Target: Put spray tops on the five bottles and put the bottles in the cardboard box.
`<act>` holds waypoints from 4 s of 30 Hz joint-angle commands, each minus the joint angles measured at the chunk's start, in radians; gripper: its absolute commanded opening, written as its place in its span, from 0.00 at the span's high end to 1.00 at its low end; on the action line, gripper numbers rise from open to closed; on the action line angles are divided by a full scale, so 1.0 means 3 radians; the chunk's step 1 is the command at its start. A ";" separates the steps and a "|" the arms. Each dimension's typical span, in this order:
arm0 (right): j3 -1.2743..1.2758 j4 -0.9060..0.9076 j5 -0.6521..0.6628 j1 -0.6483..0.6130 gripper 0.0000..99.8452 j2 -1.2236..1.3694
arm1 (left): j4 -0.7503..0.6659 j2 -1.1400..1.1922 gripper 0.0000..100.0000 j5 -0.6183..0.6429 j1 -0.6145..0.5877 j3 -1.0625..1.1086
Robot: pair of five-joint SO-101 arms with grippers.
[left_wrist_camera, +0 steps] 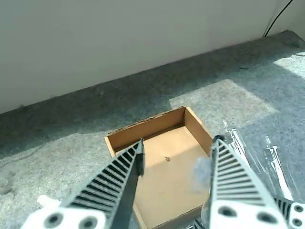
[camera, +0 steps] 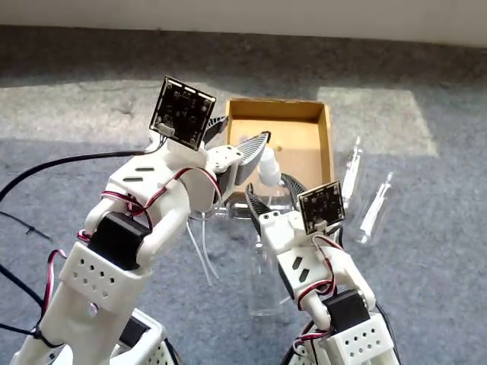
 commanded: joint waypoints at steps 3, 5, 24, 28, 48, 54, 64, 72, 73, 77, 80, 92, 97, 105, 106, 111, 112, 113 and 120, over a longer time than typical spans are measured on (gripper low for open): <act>-0.0038 -0.0059 0.0000 0.0033 1.00 -0.0038 | -0.0087 0.0033 0.78 -0.0107 0.0059 0.0079; -0.0038 -0.0059 0.0005 0.0023 1.00 -0.0038 | -0.0092 0.0033 0.78 -0.0199 0.0064 0.0161; -0.0033 -0.0059 0.0220 0.0023 1.00 -0.0043 | -0.0077 0.0008 0.80 -0.0419 0.0442 0.0100; -0.0033 -0.0059 0.0230 0.0038 1.00 -0.0033 | 0.0066 0.0008 0.80 -0.0425 0.0228 -0.0437; -0.1583 -0.0166 0.0194 0.0606 1.00 0.1516 | 0.0931 0.0008 0.80 -0.0568 -0.0238 0.0192; -0.2381 -0.0156 -0.0399 0.0611 1.00 0.2524 | 0.0266 0.0003 0.71 -0.0552 -0.0013 0.0949; -0.2340 0.0294 -0.0419 0.0478 1.00 0.2360 | -0.0338 0.0033 0.70 -0.0348 0.0279 0.1061; -0.1859 0.0448 -0.0419 0.0396 1.00 0.1665 | -0.0353 0.0033 0.70 -0.0271 0.0417 0.1071; -0.1813 0.0458 -0.0419 0.0366 1.00 0.1603 | -0.0353 0.0033 0.70 -0.0271 0.0412 0.1071; -0.1747 0.0698 -0.0414 0.0279 1.00 0.1460 | -0.0353 0.0033 0.70 -0.0281 0.0401 0.1071; -0.1747 0.0775 -0.0414 0.0289 1.00 0.1424 | -0.0353 0.0033 0.70 -0.0281 0.0401 0.1071; -0.1726 0.0780 -0.0414 0.0299 1.00 0.1419 | -0.0353 0.0033 0.70 -0.0286 0.0207 0.1071; -0.1726 0.0780 -0.0414 0.0299 1.00 0.1419 | -0.0353 0.0038 0.70 -0.0286 0.0202 0.1077; -0.1721 0.0780 -0.0414 0.0299 1.00 0.1419 | -0.0650 0.0038 0.70 -0.0286 0.0120 0.1266; -0.1721 0.0780 -0.0414 0.0299 1.00 0.1419 | -0.0701 0.0038 0.70 -0.0286 0.0120 0.1312; -0.1721 0.0780 -0.0414 0.0299 1.00 0.1419 | -0.0726 0.0033 0.70 -0.0286 0.0110 0.1337; -0.1721 0.0780 -0.0414 0.0299 1.00 0.1424 | -0.0726 0.0033 0.70 -0.0286 0.0110 0.1337; -0.1721 0.0780 -0.0414 0.0299 1.00 0.1430 | -0.0726 0.0033 0.70 -0.0286 0.0110 0.1337; -0.1721 0.0269 -0.0184 0.0509 1.00 0.1496 | -0.0670 -0.0003 0.70 -0.0281 0.0243 0.1363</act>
